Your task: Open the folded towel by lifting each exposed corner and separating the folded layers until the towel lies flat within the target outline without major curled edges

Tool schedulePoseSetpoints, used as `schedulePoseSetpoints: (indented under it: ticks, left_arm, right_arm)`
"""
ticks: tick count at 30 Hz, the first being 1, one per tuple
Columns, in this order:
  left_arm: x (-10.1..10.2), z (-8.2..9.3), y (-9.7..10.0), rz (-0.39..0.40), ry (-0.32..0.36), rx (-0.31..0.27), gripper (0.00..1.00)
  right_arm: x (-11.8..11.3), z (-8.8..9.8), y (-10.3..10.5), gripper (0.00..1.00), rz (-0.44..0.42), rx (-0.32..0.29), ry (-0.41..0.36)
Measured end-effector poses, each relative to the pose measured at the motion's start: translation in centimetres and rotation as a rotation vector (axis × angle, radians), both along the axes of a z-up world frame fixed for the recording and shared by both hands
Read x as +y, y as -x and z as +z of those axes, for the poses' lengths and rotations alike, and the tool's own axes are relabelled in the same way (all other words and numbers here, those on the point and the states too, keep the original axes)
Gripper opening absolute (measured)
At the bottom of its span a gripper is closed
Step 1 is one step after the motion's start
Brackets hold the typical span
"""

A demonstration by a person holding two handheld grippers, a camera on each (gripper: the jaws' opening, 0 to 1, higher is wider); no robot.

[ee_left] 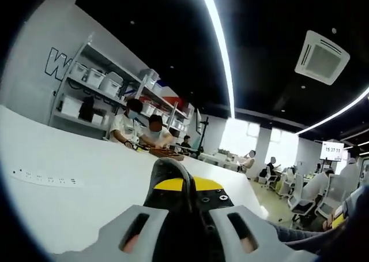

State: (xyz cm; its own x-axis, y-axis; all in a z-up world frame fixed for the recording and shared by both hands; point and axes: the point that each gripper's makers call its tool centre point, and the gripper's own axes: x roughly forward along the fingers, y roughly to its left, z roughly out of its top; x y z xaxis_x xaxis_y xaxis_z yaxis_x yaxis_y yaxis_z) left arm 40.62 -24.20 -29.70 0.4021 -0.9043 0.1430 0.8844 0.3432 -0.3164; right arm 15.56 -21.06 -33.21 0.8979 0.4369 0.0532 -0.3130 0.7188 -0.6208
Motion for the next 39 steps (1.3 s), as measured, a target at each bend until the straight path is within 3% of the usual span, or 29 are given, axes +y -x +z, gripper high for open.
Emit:
schedulePoseSetpoints:
  ticks: [16, 39]
  left_arm:
    - [0.5, -1.6, -0.9, 0.021, 0.002, 0.032, 0.01]
    - [0.7, -4.7, -3.0, 0.031, -0.031, 0.103, 0.02]
  right_arm:
    - [-2.1, -1.8, -0.8, 0.00, -0.081, 0.039, 0.046]
    - [-2.8, -3.9, -1.2, 0.00, -0.090, 0.104, 0.063]
